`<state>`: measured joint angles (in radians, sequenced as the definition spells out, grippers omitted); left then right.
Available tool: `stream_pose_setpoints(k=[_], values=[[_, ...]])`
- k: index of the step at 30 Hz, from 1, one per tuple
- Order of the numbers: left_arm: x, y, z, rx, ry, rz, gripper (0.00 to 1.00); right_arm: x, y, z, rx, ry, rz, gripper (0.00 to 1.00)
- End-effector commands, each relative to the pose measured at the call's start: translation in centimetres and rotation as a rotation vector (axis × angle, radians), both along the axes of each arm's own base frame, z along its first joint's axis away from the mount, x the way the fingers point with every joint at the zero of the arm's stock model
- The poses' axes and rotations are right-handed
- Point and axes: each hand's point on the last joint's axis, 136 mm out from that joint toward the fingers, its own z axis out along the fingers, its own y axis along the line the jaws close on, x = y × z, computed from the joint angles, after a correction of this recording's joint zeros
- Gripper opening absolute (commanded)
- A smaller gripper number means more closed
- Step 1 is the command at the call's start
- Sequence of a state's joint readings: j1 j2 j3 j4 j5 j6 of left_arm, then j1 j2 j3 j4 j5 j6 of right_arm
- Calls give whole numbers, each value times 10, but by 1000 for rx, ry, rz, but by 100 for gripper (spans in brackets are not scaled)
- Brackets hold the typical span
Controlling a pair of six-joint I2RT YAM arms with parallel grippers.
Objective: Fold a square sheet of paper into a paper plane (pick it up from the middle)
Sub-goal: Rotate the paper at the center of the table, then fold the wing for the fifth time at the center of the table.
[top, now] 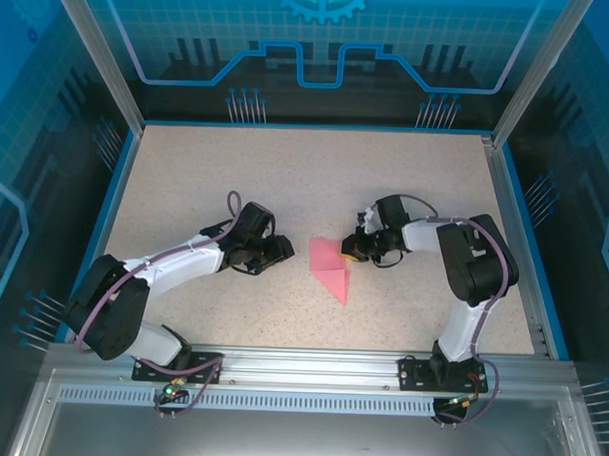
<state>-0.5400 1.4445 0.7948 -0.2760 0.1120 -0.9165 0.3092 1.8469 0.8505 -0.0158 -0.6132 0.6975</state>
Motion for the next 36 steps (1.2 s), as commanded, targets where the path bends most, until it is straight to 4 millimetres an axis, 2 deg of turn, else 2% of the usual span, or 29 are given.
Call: stream_pose_setpoints(k=[1,4,7,10,14,17,20,24,36], values=[[3,-10,8,-14,-10,-37,53,6,1,15,39,-27,-69,15],[3,-10,8,-14,-10,-39,53,5,-3,24,25,-44,-36,23],[4,-12,8,-15,-11,-44,53,4,-15,38,-32,-81,-23,29],[5,-13,7,-21,-12,-44,53,-5,-23,54,-83,-119,17,31],[7,-18,4,-28,-5,-54,53,-26,-15,71,-55,-142,96,19],[9,-22,2,-36,0,-60,53,-46,-2,74,-34,-138,156,12],[12,-26,1,-40,3,-67,53,-62,13,72,-3,-112,203,12],[14,-31,-2,-42,11,-74,53,-72,22,62,-7,-83,213,13],[15,-49,-6,-50,33,-117,53,-72,18,25,-31,2,212,12]])
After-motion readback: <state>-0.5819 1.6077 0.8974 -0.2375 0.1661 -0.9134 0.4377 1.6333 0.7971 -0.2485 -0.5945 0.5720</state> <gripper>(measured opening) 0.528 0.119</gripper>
